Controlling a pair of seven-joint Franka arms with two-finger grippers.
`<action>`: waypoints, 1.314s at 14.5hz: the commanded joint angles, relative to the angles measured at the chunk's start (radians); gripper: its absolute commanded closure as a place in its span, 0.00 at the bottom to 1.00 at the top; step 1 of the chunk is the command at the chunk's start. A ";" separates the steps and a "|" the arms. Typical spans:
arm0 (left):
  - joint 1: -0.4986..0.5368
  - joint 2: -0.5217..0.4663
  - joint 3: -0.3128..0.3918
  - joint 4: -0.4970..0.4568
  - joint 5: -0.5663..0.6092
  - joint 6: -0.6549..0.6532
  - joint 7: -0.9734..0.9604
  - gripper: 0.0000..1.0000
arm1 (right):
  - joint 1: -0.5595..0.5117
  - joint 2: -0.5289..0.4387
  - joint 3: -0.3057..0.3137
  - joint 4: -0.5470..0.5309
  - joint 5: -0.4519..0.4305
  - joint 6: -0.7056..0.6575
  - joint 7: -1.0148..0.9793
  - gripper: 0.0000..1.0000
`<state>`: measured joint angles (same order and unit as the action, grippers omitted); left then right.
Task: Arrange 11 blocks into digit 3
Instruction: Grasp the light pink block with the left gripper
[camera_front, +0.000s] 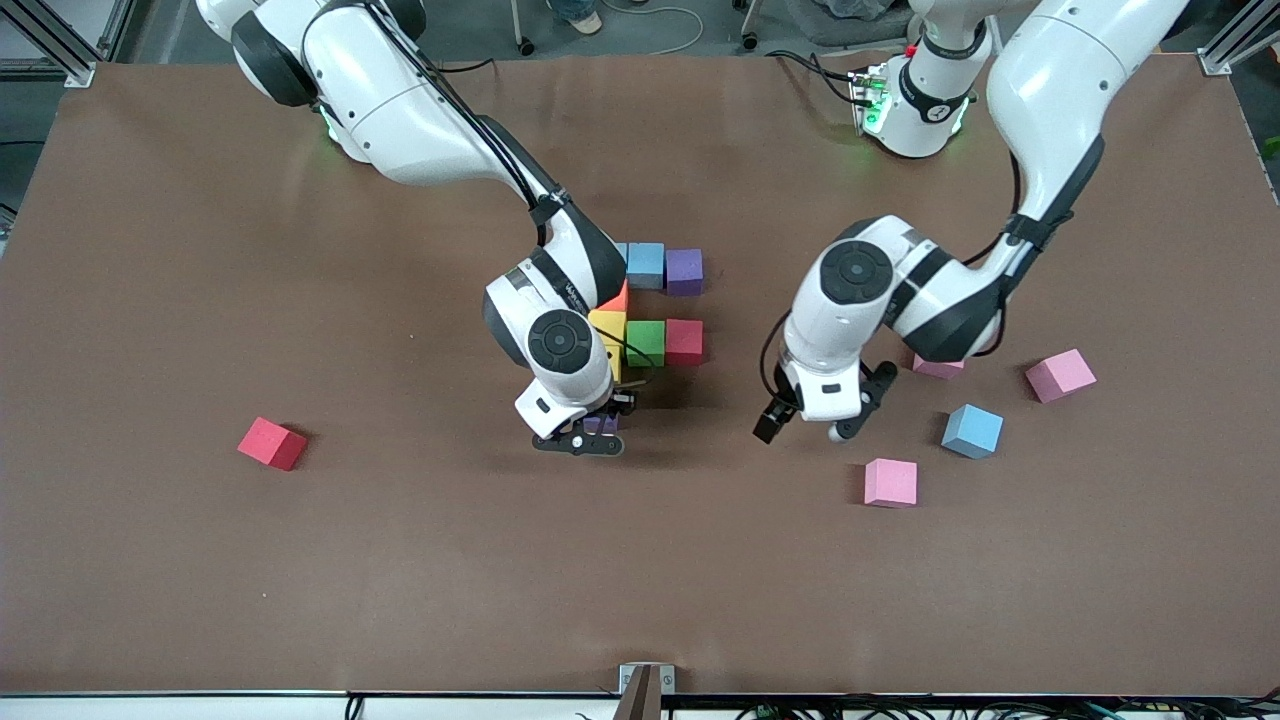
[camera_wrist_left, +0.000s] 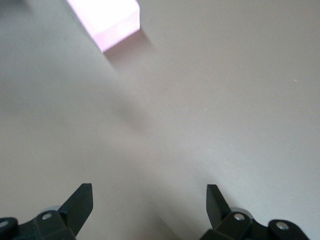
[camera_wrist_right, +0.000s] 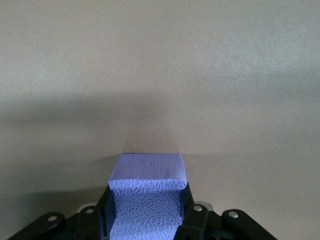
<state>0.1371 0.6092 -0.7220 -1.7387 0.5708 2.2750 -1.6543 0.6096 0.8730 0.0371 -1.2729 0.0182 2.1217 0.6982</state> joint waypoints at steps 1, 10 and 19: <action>0.067 0.003 -0.008 0.011 0.024 -0.023 0.156 0.00 | 0.012 0.014 -0.006 0.020 -0.015 -0.012 0.023 0.99; 0.153 0.127 0.032 0.274 0.001 -0.173 0.773 0.06 | 0.012 0.014 -0.006 0.020 -0.015 -0.014 0.023 0.98; 0.035 0.265 0.184 0.473 -0.149 -0.264 1.172 0.14 | 0.012 0.014 -0.006 0.020 -0.027 -0.009 0.023 0.00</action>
<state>0.2383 0.8572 -0.5701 -1.3355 0.4409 2.0633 -0.5494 0.6103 0.8734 0.0371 -1.2729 0.0134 2.1199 0.6988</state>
